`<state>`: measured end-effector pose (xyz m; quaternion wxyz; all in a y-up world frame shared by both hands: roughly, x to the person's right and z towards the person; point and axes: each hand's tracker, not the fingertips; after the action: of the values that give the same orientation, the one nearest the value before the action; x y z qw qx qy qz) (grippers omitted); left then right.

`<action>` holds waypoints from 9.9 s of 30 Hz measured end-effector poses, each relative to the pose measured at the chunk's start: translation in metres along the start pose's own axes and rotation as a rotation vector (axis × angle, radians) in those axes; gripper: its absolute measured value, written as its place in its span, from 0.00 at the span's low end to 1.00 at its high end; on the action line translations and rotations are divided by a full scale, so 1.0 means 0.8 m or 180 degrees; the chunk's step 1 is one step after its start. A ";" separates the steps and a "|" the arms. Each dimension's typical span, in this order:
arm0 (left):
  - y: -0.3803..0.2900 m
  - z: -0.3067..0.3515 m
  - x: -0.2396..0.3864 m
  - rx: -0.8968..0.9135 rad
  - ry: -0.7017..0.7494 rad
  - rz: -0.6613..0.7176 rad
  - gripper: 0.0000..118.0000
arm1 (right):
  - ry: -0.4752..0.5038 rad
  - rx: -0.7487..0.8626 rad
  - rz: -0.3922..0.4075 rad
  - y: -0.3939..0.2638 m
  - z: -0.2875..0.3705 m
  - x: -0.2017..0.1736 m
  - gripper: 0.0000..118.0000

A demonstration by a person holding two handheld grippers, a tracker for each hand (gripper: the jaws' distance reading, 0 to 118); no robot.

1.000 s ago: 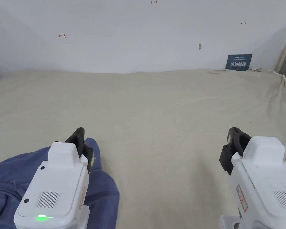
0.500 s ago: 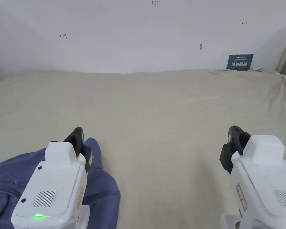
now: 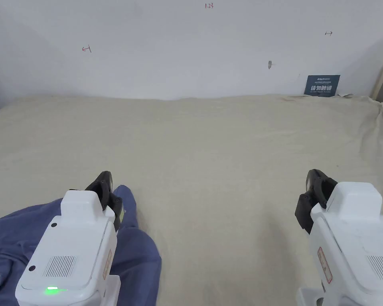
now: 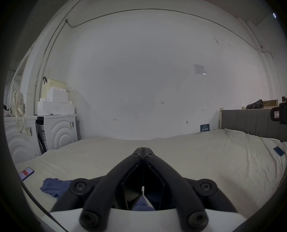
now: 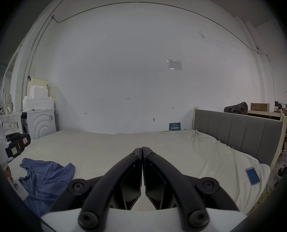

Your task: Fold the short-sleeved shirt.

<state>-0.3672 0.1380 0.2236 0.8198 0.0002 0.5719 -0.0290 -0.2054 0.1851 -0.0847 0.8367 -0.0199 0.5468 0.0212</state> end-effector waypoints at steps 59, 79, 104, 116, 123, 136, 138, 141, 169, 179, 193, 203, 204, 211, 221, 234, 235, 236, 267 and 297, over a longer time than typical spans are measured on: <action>-0.011 0.089 -0.235 -0.0782 0.1150 0.0171 0.00 | 0.1377 -0.0127 0.0186 -0.013 -0.049 -0.229 0.00; -0.147 -0.110 -0.204 -0.3351 0.0349 0.1034 0.88 | 0.0962 -0.0334 0.0244 -0.032 -0.075 -0.156 0.00; -0.161 -0.112 -0.184 -0.3529 0.0438 0.0796 0.00 | 0.0870 -0.0443 0.0129 -0.038 -0.084 -0.119 0.00; -0.007 -0.177 -0.144 -0.2732 -0.0128 0.0712 0.00 | 0.0658 -0.0325 0.0063 -0.020 -0.065 -0.070 0.00; 0.043 -0.234 -0.022 -0.2507 -0.0720 0.0458 0.00 | 0.0345 -0.0238 0.0068 -0.007 -0.049 -0.015 0.00; 0.125 -0.277 0.210 -0.2191 -0.1874 0.0416 0.00 | -0.0268 -0.0153 0.0029 0.005 -0.032 0.087 0.00; 0.125 -0.280 0.241 -0.2173 -0.1995 0.0441 0.00 | -0.0342 -0.0147 0.0003 0.005 -0.032 0.098 0.00; 0.115 -0.280 0.281 -0.2270 -0.2193 0.0367 0.00 | -0.0415 -0.0160 0.0005 0.003 -0.032 0.110 0.00; -0.125 -0.218 0.323 -0.3594 -0.1978 -0.0126 0.40 | -0.0509 -0.0436 -0.0026 -0.036 -0.030 0.129 0.00; -0.021 -0.177 0.280 -0.2662 -0.1983 0.0134 1.00 | -0.0422 -0.0331 0.0013 -0.016 -0.022 0.116 0.00; 0.068 -0.125 0.105 -0.0960 -0.0843 0.0300 0.99 | -0.0259 -0.0078 0.0063 0.014 -0.021 0.089 0.00; 0.046 -0.078 0.018 -0.0372 -0.0094 0.0023 0.65 | -0.0178 -0.0044 0.0084 0.013 -0.024 0.069 0.00; 0.043 -0.073 0.014 -0.0361 -0.0077 0.0015 0.59 | -0.0172 -0.0043 0.0078 0.012 -0.024 0.068 0.00; 0.028 -0.057 -0.011 -0.0243 0.0050 0.0058 0.10 | -0.0150 -0.0055 0.0079 0.009 -0.023 0.059 0.00; 0.027 -0.057 -0.010 -0.0246 0.0042 -0.0049 0.00 | -0.0143 -0.0050 0.0094 0.010 -0.024 0.055 0.00; 0.013 -0.091 0.017 -0.1533 -0.0515 0.0366 0.00 | -0.0124 -0.0081 0.0091 0.008 -0.030 0.056 0.00; 0.007 -0.094 0.020 -0.1682 -0.0554 0.0391 0.00 | -0.0123 -0.0089 0.0089 0.007 -0.030 0.056 0.00; -0.002 -0.099 0.025 -0.1864 -0.0596 0.0418 0.00 | -0.0119 -0.0097 0.0087 0.006 -0.032 0.056 0.00; -0.170 -0.093 0.103 -0.3923 -0.0532 -0.0072 0.66 | -0.0063 -0.0386 -0.0018 -0.029 -0.050 0.061 0.00; -0.081 -0.110 0.074 -0.3036 -0.1102 0.0185 0.02 | 0.0559 -0.2130 -0.0186 -0.065 -0.362 0.097 0.31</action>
<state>-0.4327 0.0734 0.1399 0.8119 -0.3631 0.3770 0.2586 -0.4358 0.1175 -0.2713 0.7339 -0.3106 0.5787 0.1736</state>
